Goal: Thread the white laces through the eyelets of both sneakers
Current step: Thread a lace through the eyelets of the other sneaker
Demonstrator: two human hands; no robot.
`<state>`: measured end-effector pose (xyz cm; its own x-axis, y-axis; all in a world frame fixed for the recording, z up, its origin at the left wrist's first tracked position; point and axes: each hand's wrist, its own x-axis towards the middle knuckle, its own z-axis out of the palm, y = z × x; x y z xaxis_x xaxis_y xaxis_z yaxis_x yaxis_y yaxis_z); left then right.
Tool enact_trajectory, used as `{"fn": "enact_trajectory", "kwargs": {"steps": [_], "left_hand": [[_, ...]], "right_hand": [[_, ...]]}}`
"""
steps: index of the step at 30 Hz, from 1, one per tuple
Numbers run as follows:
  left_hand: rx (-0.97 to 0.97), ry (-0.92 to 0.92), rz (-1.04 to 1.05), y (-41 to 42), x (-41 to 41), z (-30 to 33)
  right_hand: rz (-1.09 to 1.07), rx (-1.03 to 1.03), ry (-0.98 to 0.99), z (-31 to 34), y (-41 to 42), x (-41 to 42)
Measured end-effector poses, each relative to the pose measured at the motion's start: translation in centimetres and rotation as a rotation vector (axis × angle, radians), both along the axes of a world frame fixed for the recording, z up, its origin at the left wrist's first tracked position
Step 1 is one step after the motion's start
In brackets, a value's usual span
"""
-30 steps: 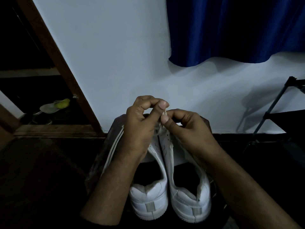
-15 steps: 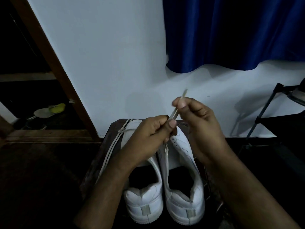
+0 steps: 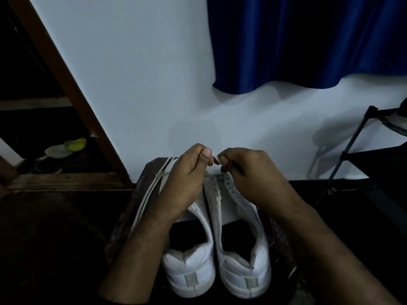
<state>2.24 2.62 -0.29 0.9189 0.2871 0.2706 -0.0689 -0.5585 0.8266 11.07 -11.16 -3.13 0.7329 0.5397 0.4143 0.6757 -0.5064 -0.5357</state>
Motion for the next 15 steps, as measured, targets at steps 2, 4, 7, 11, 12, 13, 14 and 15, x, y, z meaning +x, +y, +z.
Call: {"fn": "enact_trajectory", "kwargs": {"steps": [2,4,7,11,12,13,14,15], "left_hand": [[0.044,0.001,0.015,0.4,0.2,-0.3],[0.082,-0.002,0.016,0.6,0.2,-0.5],[0.071,-0.017,-0.015,0.6,0.2,-0.6],[0.082,0.02,-0.107,1.5,1.4,-2.3],[0.092,0.044,-0.116,1.7,1.7,-2.9],[0.102,0.068,-0.132,1.9,1.9,-3.4],[0.117,0.078,-0.139,2.0,2.1,-3.7],[0.132,0.076,-0.141,2.0,2.1,-3.8]], "right_hand": [[0.061,0.018,0.096,0.2,-0.2,0.1],[0.097,0.003,0.1,0.3,-0.4,0.2],[0.06,0.016,0.008,0.4,-0.4,0.3],[-0.011,0.208,0.019,2.2,0.1,0.0],[0.01,0.272,0.032,2.8,0.4,-0.2],[0.04,0.334,0.057,3.3,0.8,-0.3],[0.069,0.387,0.093,3.8,1.2,-0.4],[0.095,0.428,0.15,4.2,1.7,-0.5]]}}
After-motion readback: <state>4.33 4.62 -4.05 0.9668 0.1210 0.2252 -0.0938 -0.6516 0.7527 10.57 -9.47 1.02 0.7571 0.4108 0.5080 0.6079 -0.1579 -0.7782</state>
